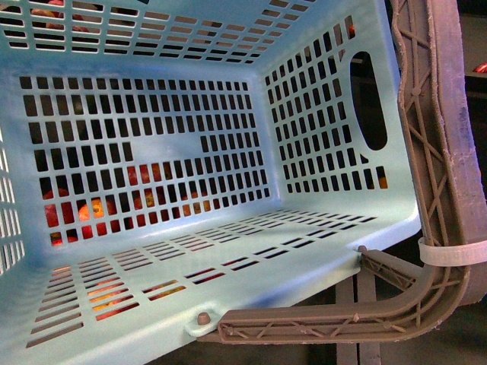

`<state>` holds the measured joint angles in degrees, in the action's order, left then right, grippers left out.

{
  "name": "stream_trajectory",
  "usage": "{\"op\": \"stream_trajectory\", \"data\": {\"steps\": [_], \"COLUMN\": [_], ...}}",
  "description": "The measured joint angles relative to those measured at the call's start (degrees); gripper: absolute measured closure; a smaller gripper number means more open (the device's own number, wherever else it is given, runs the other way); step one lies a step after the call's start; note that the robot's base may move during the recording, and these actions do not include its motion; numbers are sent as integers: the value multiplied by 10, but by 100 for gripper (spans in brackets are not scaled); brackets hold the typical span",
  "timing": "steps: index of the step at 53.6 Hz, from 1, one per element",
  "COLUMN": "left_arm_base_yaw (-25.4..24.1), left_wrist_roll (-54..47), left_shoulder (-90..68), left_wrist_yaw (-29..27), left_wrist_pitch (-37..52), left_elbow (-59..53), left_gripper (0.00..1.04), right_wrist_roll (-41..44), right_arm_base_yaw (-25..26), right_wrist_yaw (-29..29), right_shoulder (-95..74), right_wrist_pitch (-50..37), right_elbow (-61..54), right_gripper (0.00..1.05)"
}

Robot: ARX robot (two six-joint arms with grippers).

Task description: Pick mango and avocado into basket

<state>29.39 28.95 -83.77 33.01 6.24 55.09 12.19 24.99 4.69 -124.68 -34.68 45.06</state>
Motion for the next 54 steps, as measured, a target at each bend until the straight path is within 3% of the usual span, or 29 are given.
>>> {"op": "stream_trajectory", "data": {"steps": [15,27,39,54], "left_arm_base_yaw": [0,0,0,0], "left_wrist_roll": [0,0,0,0], "left_shoulder": [0,0,0,0], "left_wrist_yaw": [0,0,0,0], "left_wrist_pitch": [0,0,0,0], "left_elbow": [0,0,0,0], "left_gripper": [91,91,91,91], "right_wrist_roll": [110,240,290,283], "right_arm_base_yaw": [41,76,85,82], "right_wrist_yaw": [-107,-220,-244,-236], "right_shoulder": [-106,-177,-250,-335], "right_wrist_pitch": [-23,83,135,145], "right_elbow": [90,205,309,394], "right_gripper": [8,8,8,8]}}
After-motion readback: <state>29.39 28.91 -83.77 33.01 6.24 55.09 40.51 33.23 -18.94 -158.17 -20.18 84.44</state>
